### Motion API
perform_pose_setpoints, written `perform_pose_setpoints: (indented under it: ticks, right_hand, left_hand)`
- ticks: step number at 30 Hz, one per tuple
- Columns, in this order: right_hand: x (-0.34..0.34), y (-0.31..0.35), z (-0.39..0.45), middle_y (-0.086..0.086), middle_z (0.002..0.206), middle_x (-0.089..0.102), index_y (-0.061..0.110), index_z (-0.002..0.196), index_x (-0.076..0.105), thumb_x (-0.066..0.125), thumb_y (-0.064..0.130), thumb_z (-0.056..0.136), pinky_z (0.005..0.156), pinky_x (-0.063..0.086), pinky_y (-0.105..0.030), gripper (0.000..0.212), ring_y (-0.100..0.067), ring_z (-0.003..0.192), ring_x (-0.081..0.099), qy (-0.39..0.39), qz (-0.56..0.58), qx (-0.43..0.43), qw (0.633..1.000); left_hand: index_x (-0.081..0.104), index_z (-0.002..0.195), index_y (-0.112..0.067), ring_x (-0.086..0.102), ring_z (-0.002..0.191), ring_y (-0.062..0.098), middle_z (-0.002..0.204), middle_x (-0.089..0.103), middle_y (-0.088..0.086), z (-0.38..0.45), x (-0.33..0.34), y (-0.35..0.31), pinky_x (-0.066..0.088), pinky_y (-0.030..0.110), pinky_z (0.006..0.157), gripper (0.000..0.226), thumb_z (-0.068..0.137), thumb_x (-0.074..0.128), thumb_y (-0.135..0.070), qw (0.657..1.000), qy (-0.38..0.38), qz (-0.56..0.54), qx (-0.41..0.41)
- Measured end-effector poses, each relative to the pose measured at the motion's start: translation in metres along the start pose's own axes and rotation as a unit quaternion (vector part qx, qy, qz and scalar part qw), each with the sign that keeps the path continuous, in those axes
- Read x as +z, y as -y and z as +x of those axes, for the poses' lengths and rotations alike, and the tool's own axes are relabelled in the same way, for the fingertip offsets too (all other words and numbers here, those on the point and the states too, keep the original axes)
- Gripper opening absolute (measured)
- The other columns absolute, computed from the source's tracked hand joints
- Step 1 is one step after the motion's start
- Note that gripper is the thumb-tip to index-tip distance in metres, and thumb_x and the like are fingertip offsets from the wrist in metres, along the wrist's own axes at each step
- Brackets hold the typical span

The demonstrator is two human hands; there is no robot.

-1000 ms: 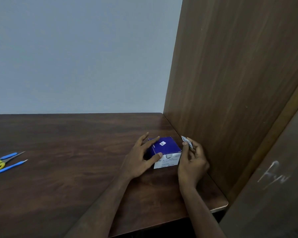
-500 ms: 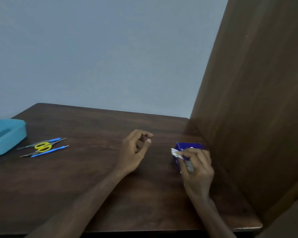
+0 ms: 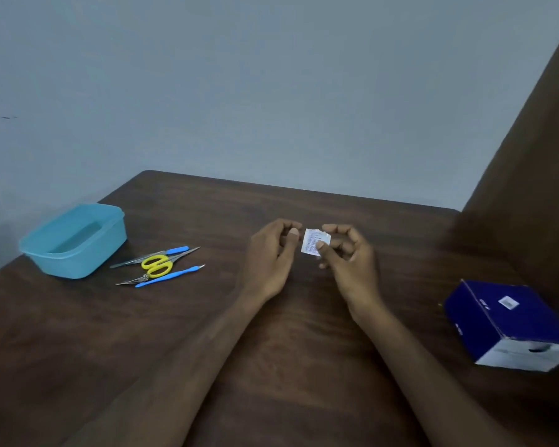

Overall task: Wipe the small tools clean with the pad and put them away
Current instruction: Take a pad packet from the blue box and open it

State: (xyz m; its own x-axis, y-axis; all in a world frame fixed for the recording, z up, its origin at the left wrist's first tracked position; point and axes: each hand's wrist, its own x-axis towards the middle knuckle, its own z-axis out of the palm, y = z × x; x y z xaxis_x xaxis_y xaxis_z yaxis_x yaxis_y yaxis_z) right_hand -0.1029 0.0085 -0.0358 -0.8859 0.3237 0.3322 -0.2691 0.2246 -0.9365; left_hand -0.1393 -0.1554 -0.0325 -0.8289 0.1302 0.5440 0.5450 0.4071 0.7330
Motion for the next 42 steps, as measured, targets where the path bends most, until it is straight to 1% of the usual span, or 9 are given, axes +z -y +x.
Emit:
perform_pose_setpoints:
  ticks: [4,7,10,13,15,20,23,31,42]
  right_hand:
    - [-0.003,-0.008,0.007,0.004,0.084,0.081,0.030,0.101,0.069,0.080,0.017,0.090,0.080,0.061,-0.060,0.020,-0.015,0.079,0.076,-0.022,-0.017,-0.004,1.000]
    - [-0.004,-0.008,0.009,0.006,0.083,0.081,0.032,0.099,0.067,0.078,0.017,0.090,0.081,0.060,-0.061,0.020,-0.017,0.078,0.077,-0.027,-0.031,-0.007,0.999]
    - [-0.005,-0.004,0.007,0.007,0.089,0.081,0.031,0.100,0.069,0.078,0.015,0.091,0.077,0.063,-0.058,0.020,-0.016,0.082,0.079,-0.025,-0.035,-0.036,0.998]
    - [-0.008,0.001,0.002,0.013,0.092,0.079,0.030,0.100,0.072,0.079,0.008,0.090,0.073,0.065,-0.042,0.025,-0.007,0.080,0.078,-0.039,-0.075,-0.085,0.993]
    - [-0.013,0.005,-0.002,0.014,0.094,0.078,0.027,0.101,0.074,0.079,0.006,0.089,0.067,0.063,-0.031,0.025,-0.004,0.074,0.076,-0.055,-0.126,-0.139,0.981]
    - [-0.020,0.007,-0.001,0.003,0.118,0.073,0.019,0.103,0.082,0.083,0.005,0.088,0.065,0.060,-0.019,0.020,-0.003,0.073,0.074,-0.068,-0.173,-0.230,0.955]
    - [-0.018,0.007,0.001,0.003,0.113,0.072,0.018,0.105,0.081,0.085,0.007,0.086,0.067,0.062,-0.023,0.022,-0.005,0.073,0.073,-0.049,-0.181,-0.235,0.954]
    - [-0.021,0.000,0.004,0.006,0.096,0.062,0.016,0.084,0.067,0.085,0.013,0.086,0.069,0.056,-0.028,0.019,-0.005,0.077,0.064,-0.003,-0.247,-0.236,0.940]
    - [-0.026,0.001,0.004,0.009,0.097,0.067,0.023,0.092,0.077,0.085,0.013,0.084,0.068,0.057,-0.032,0.015,-0.005,0.071,0.069,-0.010,-0.214,-0.227,0.950]
  left_hand:
    - [0.074,0.107,-0.031,0.068,0.085,0.001,0.094,0.073,-0.019,0.002,0.003,0.001,0.056,0.031,0.073,0.016,0.104,0.061,-0.040,0.998,0.033,0.049,0.029]
    - [0.075,0.103,-0.033,0.070,0.086,0.002,0.092,0.073,-0.022,0.005,0.004,0.004,0.059,0.034,0.071,0.011,0.097,0.071,-0.042,0.998,0.031,0.038,0.029]
    - [0.076,0.099,-0.033,0.070,0.080,0.000,0.087,0.073,-0.023,0.003,0.004,0.003,0.058,0.030,0.068,0.006,0.095,0.077,-0.037,0.998,0.019,0.041,0.037]
    - [0.077,0.095,-0.036,0.068,0.074,-0.005,0.084,0.073,-0.027,0.001,0.002,0.002,0.056,0.026,0.064,0.004,0.093,0.080,-0.037,0.999,0.002,0.038,0.021]
    - [0.077,0.091,-0.037,0.070,0.075,-0.005,0.084,0.074,-0.028,0.001,0.001,0.000,0.059,0.028,0.065,0.006,0.092,0.082,-0.040,0.999,-0.004,0.034,0.015]
    - [0.078,0.087,-0.036,0.073,0.079,-0.003,0.082,0.075,-0.026,0.002,0.001,0.001,0.062,0.035,0.066,0.009,0.090,0.084,-0.042,0.999,0.008,0.028,0.015]
    - [0.079,0.087,-0.035,0.074,0.080,-0.001,0.083,0.076,-0.024,0.004,0.001,0.004,0.063,0.038,0.070,0.008,0.089,0.085,-0.039,0.999,0.016,0.021,0.017]
    - [0.082,0.093,-0.037,0.073,0.083,0.000,0.085,0.077,-0.023,0.005,-0.001,0.005,0.062,0.036,0.075,0.003,0.091,0.083,-0.038,0.998,0.048,0.031,0.020]
    - [0.083,0.096,-0.032,0.073,0.081,0.003,0.085,0.076,-0.022,0.003,-0.001,0.003,0.057,0.024,0.069,0.003,0.093,0.084,-0.032,0.997,0.060,0.041,0.041]
